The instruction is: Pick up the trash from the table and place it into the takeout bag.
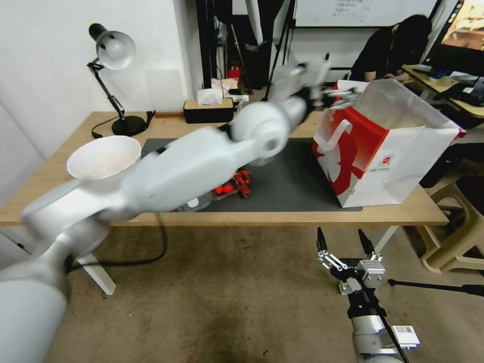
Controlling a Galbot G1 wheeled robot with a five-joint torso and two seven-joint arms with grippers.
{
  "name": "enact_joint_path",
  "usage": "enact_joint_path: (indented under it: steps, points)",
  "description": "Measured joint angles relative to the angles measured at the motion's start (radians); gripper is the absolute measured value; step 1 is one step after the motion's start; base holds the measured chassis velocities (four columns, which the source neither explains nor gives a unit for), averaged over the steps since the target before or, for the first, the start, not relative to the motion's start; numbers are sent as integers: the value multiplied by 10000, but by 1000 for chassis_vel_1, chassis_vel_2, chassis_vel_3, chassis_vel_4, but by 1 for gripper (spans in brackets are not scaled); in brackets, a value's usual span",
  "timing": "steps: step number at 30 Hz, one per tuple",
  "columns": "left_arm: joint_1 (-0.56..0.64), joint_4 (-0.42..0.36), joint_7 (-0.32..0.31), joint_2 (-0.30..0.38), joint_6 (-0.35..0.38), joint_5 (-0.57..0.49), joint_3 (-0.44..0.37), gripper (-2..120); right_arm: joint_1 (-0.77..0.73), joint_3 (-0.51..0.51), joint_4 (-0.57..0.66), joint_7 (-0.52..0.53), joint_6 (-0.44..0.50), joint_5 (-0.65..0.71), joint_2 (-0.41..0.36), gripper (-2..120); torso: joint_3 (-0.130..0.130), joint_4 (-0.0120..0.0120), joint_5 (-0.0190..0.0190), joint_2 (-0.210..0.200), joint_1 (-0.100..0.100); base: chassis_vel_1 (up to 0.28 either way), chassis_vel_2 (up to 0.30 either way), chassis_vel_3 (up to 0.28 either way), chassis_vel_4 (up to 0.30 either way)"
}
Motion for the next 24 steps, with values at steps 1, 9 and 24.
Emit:
enact_joint_path:
  steps: [1, 9, 24]
  points:
    - [553, -561, 40, 565, 90, -63, -447, 100, 1, -12, -20, 0, 23, 0, 0, 100, -1, 0, 3, 0, 0, 0, 0, 0, 0]
    - [4303, -2652, 619, 2930, 82, 790, -3377, 100, -1, -81, -12, 0, 84, 1, -18, 100, -2, 2, 4, 0, -4, 0, 0, 0, 0]
    - [13067, -4245, 2096, 2667, -2581, 4430, -8951, 100, -191, -78, 312, -18, 130, 76, -308, 100, -2, 5, 3, -1, -5, 0, 0, 0, 0]
